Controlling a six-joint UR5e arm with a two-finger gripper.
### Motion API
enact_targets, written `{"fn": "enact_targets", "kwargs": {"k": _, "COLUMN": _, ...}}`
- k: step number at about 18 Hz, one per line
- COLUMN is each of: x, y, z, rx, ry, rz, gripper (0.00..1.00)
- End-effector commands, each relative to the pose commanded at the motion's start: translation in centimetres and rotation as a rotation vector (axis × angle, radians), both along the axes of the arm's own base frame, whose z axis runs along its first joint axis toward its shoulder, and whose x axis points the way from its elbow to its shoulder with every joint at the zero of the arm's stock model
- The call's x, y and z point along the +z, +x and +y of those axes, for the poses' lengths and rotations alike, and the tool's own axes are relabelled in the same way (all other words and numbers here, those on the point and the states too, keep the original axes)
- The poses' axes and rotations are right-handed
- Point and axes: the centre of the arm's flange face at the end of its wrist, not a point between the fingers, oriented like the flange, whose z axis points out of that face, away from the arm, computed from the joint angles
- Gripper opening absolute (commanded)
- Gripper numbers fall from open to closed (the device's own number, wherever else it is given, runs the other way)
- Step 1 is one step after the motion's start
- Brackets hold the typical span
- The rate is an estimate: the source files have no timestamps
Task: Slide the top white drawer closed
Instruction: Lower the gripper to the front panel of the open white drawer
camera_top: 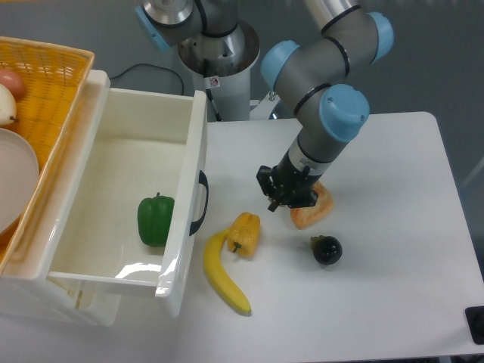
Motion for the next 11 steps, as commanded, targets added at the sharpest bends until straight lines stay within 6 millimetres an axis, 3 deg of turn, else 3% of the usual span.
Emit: {"fn": "enact_targets", "kwargs": {"k": 11, "x": 2.1, "y": 2.1, "z": 0.6, "rx": 0.004, "ry": 0.059, "rz": -0.062, "gripper": 0.00}}
